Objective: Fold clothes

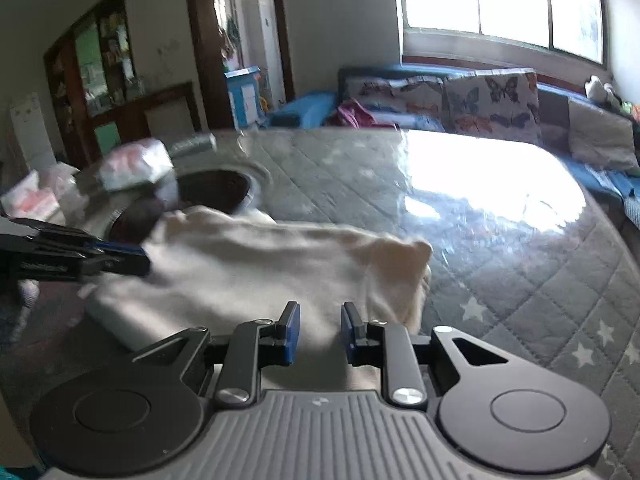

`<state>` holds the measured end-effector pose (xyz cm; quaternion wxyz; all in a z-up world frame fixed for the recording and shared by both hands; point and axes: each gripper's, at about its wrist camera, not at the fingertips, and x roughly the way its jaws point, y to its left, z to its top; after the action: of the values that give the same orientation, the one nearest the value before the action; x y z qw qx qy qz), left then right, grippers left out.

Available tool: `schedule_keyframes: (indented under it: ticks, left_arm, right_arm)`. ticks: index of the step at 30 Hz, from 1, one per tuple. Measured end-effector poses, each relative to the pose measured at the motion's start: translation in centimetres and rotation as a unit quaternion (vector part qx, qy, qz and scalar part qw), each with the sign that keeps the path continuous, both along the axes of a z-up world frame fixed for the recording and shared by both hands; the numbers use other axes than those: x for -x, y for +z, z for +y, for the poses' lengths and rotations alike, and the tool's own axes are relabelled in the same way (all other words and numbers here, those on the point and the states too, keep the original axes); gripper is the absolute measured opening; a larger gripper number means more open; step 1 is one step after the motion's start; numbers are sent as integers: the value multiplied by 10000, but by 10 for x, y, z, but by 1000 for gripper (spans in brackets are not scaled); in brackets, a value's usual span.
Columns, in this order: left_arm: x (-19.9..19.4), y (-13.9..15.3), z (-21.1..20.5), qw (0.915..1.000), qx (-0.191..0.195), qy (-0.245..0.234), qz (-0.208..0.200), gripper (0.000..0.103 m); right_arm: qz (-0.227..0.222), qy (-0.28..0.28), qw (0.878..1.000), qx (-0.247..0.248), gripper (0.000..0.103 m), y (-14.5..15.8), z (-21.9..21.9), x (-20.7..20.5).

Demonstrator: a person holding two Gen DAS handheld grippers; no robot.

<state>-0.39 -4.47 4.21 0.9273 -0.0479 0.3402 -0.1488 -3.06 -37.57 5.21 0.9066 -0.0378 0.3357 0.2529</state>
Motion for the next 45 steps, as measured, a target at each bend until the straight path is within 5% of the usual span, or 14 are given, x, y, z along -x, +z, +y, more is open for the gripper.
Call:
schedule_keyframes:
  ticks: [9,17,29,36,45]
  left_arm:
    - [-17,8,0,10000,17,-32,-71,21]
    - [-67,8,-7,10000,-6,23,-2,21]
    - [-84,-3,-3,9997,43,177,191,22]
    - [-72,11,-1,9997,-34,239,94,40]
    - [-48,13,15,9982,-76,576,144,58]
  right_arm:
    - [-203,-82,9998,-17,21,13,6,-31]
    - [29,-277,9996,-21,21,-4,11,-72]
    - [-1,-296,9995,-62,21,-6,10,-74]
    - [-176,-43,9998,131,27,7,26,-53]
    - [-277,462,9980,340,51,13,57,-12]
